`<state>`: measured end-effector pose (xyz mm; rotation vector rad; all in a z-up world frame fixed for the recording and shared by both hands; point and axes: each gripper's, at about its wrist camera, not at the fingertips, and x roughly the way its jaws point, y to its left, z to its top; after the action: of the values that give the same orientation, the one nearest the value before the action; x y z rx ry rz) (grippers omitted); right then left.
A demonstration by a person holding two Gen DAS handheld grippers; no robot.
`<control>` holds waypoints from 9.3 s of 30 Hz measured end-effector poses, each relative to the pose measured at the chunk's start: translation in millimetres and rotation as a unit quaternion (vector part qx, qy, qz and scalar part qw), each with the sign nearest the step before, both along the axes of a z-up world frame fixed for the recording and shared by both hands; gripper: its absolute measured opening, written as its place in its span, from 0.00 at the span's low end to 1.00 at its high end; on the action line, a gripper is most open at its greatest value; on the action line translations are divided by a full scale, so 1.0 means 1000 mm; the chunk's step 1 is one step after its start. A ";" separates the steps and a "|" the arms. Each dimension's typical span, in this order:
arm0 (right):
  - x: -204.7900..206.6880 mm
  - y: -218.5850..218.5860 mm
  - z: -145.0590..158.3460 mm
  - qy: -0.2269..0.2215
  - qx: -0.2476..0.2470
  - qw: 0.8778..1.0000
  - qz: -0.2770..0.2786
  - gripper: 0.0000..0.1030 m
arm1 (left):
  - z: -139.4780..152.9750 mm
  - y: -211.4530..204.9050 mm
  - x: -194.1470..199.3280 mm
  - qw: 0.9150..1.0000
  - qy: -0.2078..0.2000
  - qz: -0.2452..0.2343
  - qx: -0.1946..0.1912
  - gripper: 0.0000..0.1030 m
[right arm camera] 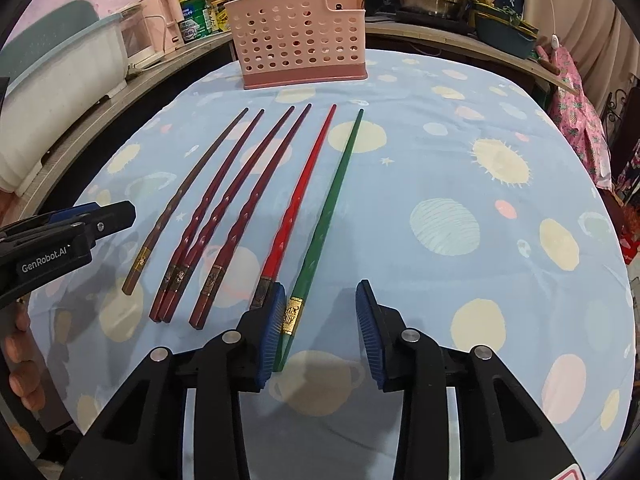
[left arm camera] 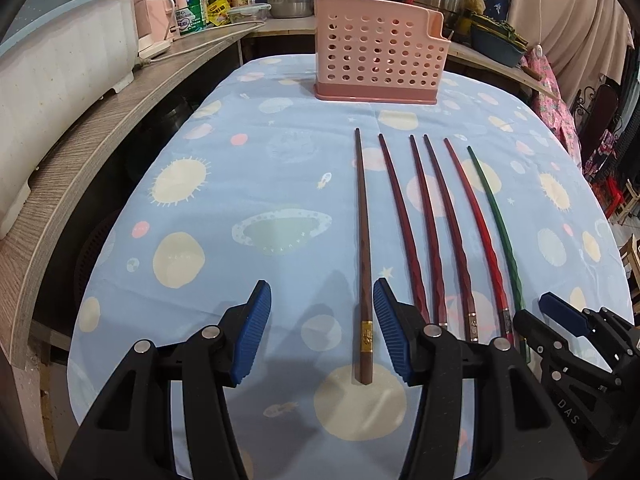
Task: Organize utensils
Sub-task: 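Grasp the green chopstick with the right tool while the left tool grasps the brown chopstick, then lift the green and brown chopsticks up over the pink basket with both tools, then lower both chopsticks into the pink basket and open both tools, then move both open tools back down toward the remaining chopsticks, then grasp the red chopstick with the right tool while the left tool grasps a dark red chopstick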
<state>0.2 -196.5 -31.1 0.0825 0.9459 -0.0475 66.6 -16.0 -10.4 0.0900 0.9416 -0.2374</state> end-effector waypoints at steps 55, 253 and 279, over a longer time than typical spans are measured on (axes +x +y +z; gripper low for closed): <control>-0.013 -0.019 0.000 -0.006 -0.001 1.000 -0.019 0.07 | -0.025 0.002 -0.019 1.000 0.026 -0.015 0.001 0.33; 0.002 0.020 -0.002 -0.010 0.011 0.999 0.040 0.17 | 0.009 -0.006 -0.003 1.000 -0.006 0.017 0.005 0.54; -0.008 -0.017 -0.001 -0.014 0.029 0.999 -0.013 0.07 | -0.012 -0.029 -0.009 0.999 0.037 -0.019 -0.003 0.57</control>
<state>-7.7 -213.8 -32.4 0.1490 0.9186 -0.0421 58.0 -44.5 -22.1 0.0945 1.0138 -0.2795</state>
